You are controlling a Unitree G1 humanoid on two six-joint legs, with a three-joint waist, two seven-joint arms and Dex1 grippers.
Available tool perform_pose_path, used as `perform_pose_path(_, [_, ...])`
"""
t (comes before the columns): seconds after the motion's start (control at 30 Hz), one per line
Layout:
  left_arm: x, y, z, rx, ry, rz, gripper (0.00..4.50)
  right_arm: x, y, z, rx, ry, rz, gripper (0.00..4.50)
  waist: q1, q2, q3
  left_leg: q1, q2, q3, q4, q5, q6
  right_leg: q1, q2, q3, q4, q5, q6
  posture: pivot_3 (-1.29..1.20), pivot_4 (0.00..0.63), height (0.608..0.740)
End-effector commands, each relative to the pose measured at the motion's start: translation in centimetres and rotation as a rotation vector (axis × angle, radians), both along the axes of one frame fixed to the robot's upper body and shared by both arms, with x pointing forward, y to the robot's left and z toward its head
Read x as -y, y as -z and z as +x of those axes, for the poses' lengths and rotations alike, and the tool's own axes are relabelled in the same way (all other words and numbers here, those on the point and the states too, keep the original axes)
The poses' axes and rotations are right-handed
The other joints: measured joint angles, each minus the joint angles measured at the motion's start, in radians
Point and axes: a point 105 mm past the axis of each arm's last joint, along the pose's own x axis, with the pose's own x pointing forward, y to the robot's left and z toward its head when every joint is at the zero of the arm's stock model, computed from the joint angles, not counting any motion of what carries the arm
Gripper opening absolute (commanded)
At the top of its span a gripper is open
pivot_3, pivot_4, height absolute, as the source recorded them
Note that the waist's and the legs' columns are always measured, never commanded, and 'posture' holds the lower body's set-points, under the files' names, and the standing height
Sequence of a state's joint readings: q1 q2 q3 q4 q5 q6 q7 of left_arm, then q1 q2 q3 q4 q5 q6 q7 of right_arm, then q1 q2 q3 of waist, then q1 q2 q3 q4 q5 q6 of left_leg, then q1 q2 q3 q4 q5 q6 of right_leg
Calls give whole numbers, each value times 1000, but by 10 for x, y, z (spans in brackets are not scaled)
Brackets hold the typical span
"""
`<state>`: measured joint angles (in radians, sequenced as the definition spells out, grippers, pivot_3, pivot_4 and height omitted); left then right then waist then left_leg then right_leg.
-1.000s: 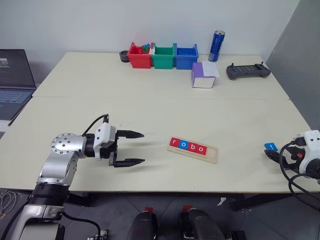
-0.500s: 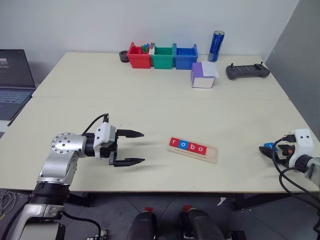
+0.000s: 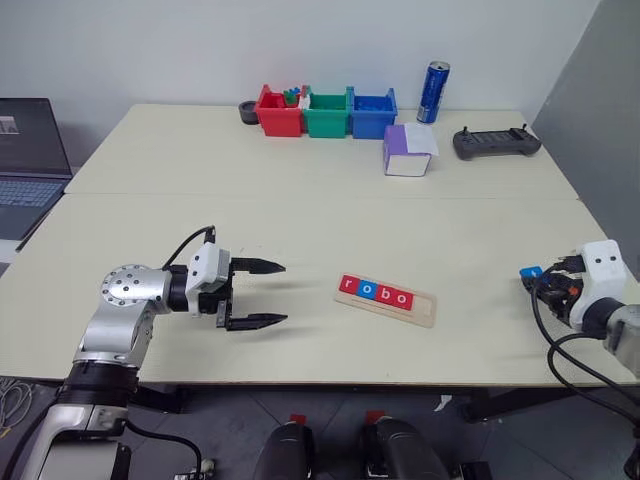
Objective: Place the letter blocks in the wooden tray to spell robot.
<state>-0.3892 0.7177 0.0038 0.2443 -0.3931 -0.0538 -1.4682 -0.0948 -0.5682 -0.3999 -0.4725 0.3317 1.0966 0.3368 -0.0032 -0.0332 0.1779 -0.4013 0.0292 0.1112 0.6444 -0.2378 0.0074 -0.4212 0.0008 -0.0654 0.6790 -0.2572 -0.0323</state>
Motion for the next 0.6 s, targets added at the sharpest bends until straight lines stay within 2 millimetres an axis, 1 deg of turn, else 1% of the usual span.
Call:
perform_pose_path(0.03, [5,-7,3,40,27,-2,4500,-22,5,0,-5,69,-6,1455,0,0,0,0,0,0,0,0,0,0,0,0,0,0,0,0,150,740])
perform_pose_path(0.1, [7,-6,4,41,36,-5,4500,-34,11,1,-14,83,12,1455,0,0,0,0,0,0,0,0,0,0,0,0,0,0,0,0,150,740])
perform_pose_path(0.17, [8,-7,5,39,41,-13,4500,-43,12,3,-5,91,29,1455,0,0,0,-1,0,0,0,0,0,0,0,0,0,0,0,0,150,740])
perform_pose_path(0.27, [9,-8,5,37,45,-19,4500,-51,10,7,1,106,56,1455,-1,0,0,-1,-1,0,1,0,0,0,0,1,0,0,0,0,150,740])
perform_pose_path(0.47, [8,-8,5,37,48,-14,4500,-65,15,8,-25,66,64,1455,-1,0,0,-1,0,0,0,0,0,-1,0,0,0,0,0,0,150,740])
perform_pose_path(0.53, [8,-7,5,38,47,-14,4500,-64,14,9,-27,64,54,2195,-1,0,0,-1,0,0,0,0,0,-1,0,0,0,0,0,0,150,740])
perform_pose_path(0.57, [7,-7,4,38,47,-14,4500,-64,13,10,-27,63,51,2422,-1,0,0,-1,0,0,0,0,0,-1,0,0,0,0,0,0,150,740])
perform_pose_path(0.6, [7,-7,4,38,45,-14,4500,-63,11,11,-25,54,47,2764,-1,0,0,-1,0,0,0,0,0,-1,0,0,0,0,0,0,150,740])
